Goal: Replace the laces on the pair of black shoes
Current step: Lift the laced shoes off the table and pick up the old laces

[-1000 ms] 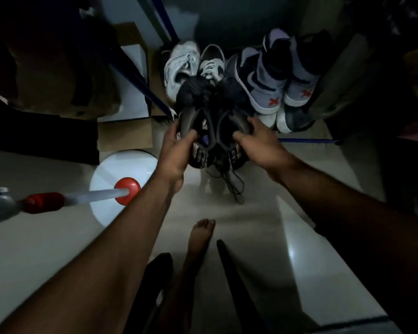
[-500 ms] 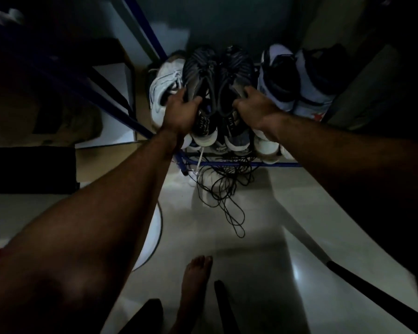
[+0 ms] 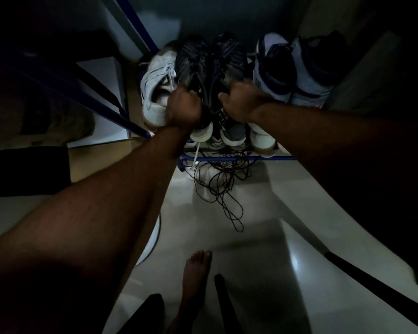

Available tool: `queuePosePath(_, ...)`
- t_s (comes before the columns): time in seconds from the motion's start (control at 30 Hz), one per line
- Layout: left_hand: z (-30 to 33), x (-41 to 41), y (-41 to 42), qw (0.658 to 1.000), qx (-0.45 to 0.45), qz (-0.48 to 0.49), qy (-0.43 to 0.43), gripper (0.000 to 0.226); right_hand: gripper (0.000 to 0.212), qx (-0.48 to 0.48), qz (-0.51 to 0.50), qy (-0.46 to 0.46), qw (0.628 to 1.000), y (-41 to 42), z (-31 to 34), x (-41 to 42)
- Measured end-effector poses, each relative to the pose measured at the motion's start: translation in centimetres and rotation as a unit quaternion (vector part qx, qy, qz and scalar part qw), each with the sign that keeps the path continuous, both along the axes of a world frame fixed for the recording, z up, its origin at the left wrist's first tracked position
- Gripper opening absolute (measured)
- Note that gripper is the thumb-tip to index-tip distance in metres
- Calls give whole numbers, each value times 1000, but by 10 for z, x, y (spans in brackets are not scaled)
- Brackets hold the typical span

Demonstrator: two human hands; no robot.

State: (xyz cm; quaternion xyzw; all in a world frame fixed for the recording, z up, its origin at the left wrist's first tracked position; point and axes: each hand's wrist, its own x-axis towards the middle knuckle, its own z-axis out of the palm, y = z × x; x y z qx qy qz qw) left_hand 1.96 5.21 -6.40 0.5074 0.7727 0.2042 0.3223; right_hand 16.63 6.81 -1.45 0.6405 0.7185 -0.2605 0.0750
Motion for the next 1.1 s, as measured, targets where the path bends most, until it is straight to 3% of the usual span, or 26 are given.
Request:
queuePosePath(0.17, 32, 12, -31, 998, 53, 35, -19, 68, 44, 20, 1, 85, 996, -35, 43, 17)
queuePosePath(0.27, 55, 28, -88, 995, 85, 9, -50, 62, 39, 8, -5, 116, 993, -88, 93, 40)
queuePosePath(0.43, 122, 104, -220, 981, 84, -100, -143, 44, 37, -3, -17, 169, 986, -201, 179, 114)
queuePosePath(0.5, 168, 145, -279, 966, 80, -194, -153, 38, 41, -5, -36, 154, 987, -257, 211, 154)
queuePosePath(0.6, 236, 186, -378, 905, 102, -401, -102, 39, 54, 17, -71, 109, 991, -360, 249, 215)
queuePosePath(0.7, 272, 205, -465, 830, 39, -556, 2, 73, 64, 0, -70, 28, 997, -467, 267, 256)
queuePosePath(0.77, 273, 210, -499, 799, -8, -597, 74, 86, 78, -53, -46, -20, 997, -517, 267, 271)
queuePosePath(0.83, 263, 203, -503, 799, -29, -593, 96, 80, 84, -103, -19, -56, 993, -536, 250, 272)
queuePosePath(0.9, 262, 204, -504, 773, 9, -625, 111, 72, 86, -79, -19, -84, 993, -558, 244, 277)
queuePosePath(1.0, 258, 203, -494, 753, 22, -645, 125, 67, 69, 19, -36, -108, 993, -568, 231, 268)
queuePosePath(1.1, 267, 197, -479, 770, -18, -628, 115, 57, 33, 70, -40, -94, 992, -572, 225, 258)
